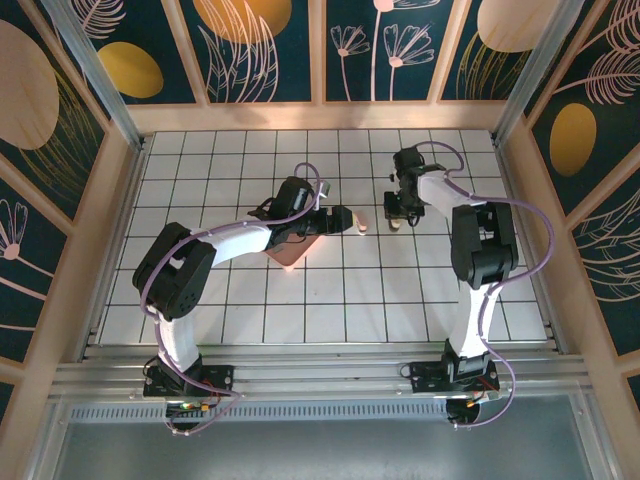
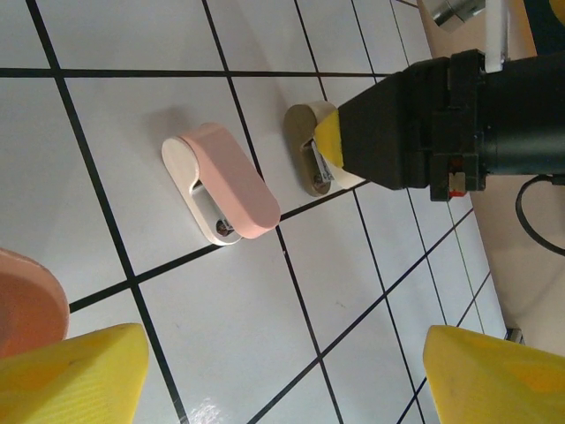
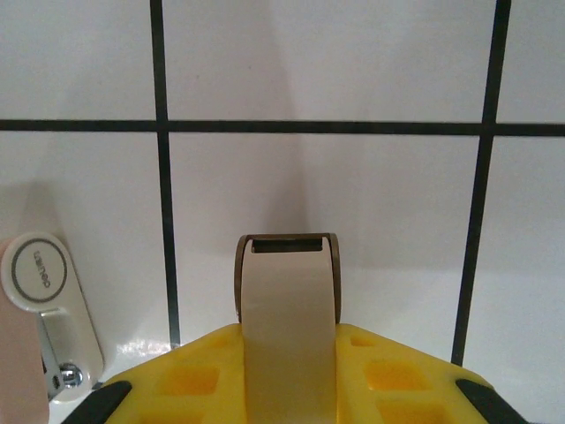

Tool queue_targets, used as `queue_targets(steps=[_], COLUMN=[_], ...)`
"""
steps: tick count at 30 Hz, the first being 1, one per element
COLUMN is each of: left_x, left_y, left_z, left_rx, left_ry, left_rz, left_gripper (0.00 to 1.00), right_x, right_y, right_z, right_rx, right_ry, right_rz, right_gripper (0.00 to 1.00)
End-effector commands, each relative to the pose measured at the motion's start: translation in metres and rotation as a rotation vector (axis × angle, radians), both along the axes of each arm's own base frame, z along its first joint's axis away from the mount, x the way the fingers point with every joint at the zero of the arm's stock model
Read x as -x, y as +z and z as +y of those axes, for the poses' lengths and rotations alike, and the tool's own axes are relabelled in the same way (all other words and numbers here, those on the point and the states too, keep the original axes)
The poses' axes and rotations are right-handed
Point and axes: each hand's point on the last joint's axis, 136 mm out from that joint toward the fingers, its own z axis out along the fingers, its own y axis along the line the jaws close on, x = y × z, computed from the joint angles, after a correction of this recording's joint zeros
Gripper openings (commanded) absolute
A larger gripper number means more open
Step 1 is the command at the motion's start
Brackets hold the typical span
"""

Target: Load the staples into the stapler

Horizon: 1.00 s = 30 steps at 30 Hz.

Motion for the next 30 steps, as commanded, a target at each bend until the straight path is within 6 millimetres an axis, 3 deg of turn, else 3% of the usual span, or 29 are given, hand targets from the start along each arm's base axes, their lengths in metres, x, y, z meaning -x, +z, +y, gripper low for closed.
queue_targets(steps=[1,14,20,26,30], left_x=[-0.008,-0.008,-0.011,-0.020,-0.032], left_y=[0.018,0.019,0.024,0.045,0.075], left_z=[0.000,0.000,0.007,0.032,0.072], left_rx=[0.015,0.012,0.006,-0.030,-0.077], left_ry=[0.010,0.010,0.034,0.095,0.185], left_rz=[-0.034,-0.039,-0.044,-0.103,-0.187], left_gripper=[0.81,0.82,0.84,0.87,0.89], right_x=[-0.005,0.011,0.008,-0.003,-0.017], right_y=[0.002,-0.009,0.005,0.052,0.101], right_z=[0.007,0.016,0.014,0.005,-0.016], right_rx=[-0.021,-0.027,-0.021,-0.027,-0.083], right_ry=[-0.014,-0.013,-0.023,-0.059,-0.135], right_rz=[0.010,0.061,0.026,-0.109,-0.283], right_gripper=[0.24,0.25,0.45,0.51,0.53])
